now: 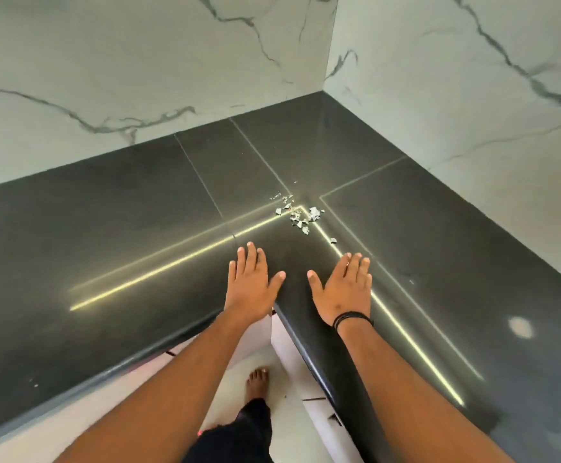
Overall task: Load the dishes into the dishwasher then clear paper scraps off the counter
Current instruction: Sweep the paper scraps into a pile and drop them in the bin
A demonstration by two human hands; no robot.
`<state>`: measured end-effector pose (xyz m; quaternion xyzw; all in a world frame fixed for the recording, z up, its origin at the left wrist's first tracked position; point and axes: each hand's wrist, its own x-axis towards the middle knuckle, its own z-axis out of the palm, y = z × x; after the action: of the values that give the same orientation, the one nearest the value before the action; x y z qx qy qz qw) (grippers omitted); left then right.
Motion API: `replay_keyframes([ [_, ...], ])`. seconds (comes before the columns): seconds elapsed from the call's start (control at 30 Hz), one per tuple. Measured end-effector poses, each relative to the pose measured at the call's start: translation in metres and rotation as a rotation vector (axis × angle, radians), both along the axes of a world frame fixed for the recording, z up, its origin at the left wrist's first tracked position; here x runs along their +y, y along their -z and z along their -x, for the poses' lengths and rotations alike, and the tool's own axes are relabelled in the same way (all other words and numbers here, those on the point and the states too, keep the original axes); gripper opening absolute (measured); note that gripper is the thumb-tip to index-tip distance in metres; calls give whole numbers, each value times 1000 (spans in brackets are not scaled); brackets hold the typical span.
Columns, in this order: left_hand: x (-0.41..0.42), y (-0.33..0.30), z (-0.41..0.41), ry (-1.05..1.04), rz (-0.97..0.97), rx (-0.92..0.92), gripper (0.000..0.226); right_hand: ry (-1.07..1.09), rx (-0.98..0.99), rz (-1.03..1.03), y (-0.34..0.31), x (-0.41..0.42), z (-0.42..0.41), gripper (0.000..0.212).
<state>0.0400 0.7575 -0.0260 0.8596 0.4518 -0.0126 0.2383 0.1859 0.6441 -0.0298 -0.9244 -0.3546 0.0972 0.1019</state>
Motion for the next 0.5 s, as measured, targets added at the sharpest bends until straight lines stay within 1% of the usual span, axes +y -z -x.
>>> replay_keyframes([
  [0.07,24,7,-3,76,-92,63,79,21,-60,45,13,16,-4,98],
  [0.13,54,11,-11,124,-169,94,80,34,-87,39,16,44,-13,100],
  [0.27,115,15,-34,205,-228,111,86,-17,-100,61,18,105,-37,98],
  [0.37,151,18,-49,298,-239,79,83,-118,-96,82,18,145,-49,94],
  [0.43,167,19,-56,335,-242,40,81,-233,-92,100,18,166,-53,89],
  [0.5,177,19,-61,335,-229,-2,79,-351,-36,24,17,182,-59,83],
])
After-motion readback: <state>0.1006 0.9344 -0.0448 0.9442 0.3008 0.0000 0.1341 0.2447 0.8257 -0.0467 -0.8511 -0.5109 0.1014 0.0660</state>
